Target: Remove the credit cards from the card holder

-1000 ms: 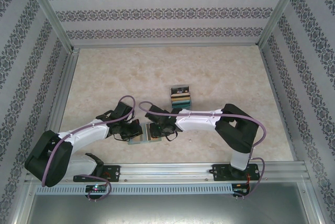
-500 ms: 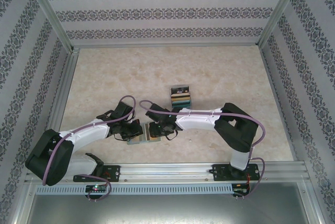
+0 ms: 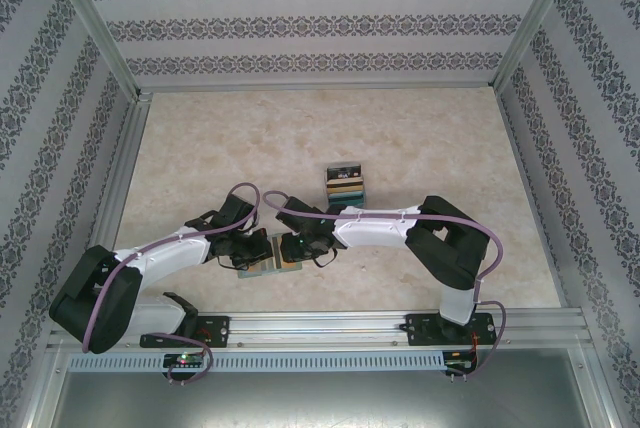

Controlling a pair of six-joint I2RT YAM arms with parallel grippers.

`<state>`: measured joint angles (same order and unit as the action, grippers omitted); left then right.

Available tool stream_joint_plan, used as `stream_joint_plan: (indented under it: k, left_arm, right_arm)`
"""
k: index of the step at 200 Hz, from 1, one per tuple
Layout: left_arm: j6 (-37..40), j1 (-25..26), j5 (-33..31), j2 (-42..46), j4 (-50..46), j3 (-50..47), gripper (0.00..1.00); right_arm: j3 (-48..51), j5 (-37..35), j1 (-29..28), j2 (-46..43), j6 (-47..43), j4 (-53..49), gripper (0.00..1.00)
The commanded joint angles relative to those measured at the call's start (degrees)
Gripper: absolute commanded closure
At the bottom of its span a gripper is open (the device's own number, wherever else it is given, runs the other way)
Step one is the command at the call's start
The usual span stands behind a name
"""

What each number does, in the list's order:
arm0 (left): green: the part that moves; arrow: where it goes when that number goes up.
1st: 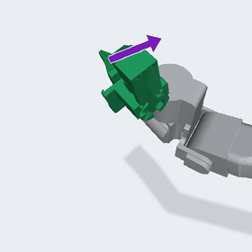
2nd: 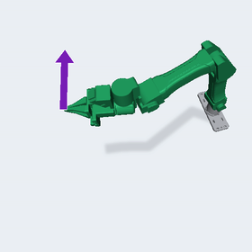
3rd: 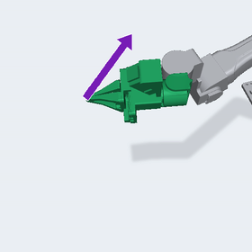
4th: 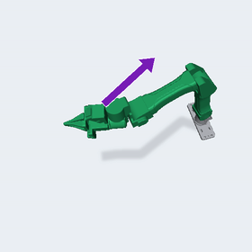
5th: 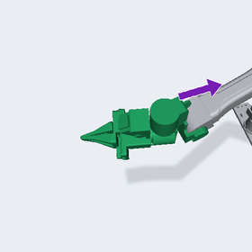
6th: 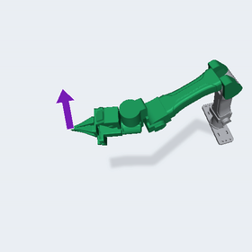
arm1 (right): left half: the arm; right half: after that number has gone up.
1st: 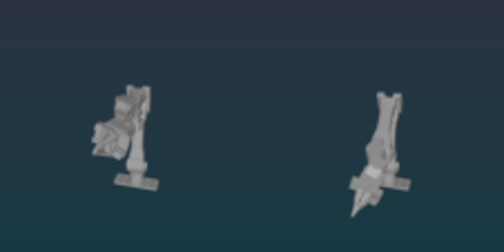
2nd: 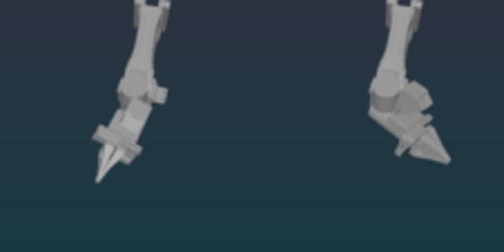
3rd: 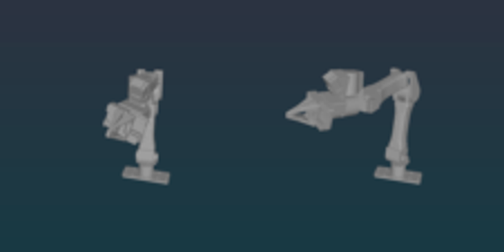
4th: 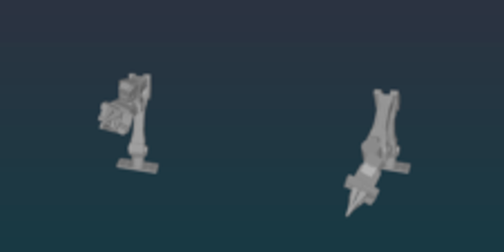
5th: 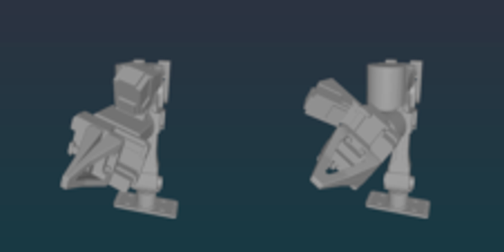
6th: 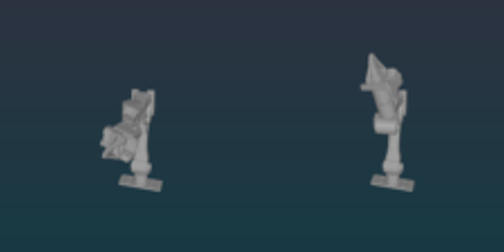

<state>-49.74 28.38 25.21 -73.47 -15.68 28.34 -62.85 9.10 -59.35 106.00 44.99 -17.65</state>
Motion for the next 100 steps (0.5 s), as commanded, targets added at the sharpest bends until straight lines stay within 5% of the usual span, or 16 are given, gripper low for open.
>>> stream_joint_plan:
  k: [1, 100]
  left_arm:
    - [0.2, -0.7, 0.2, 1.2, -1.3, -0.1, 1.00]
    - [-2.9, -1.3, 1.2, 4.1, 2.7, -2.7, 0.79]
  right_arm:
    - [-0.7, 2.0, -0.2, 2.6, -0.9, 0.7, 0.71]
    - [-0.5, 2.3, -0.2, 2.8, -0.7, 0.7, 0.71]
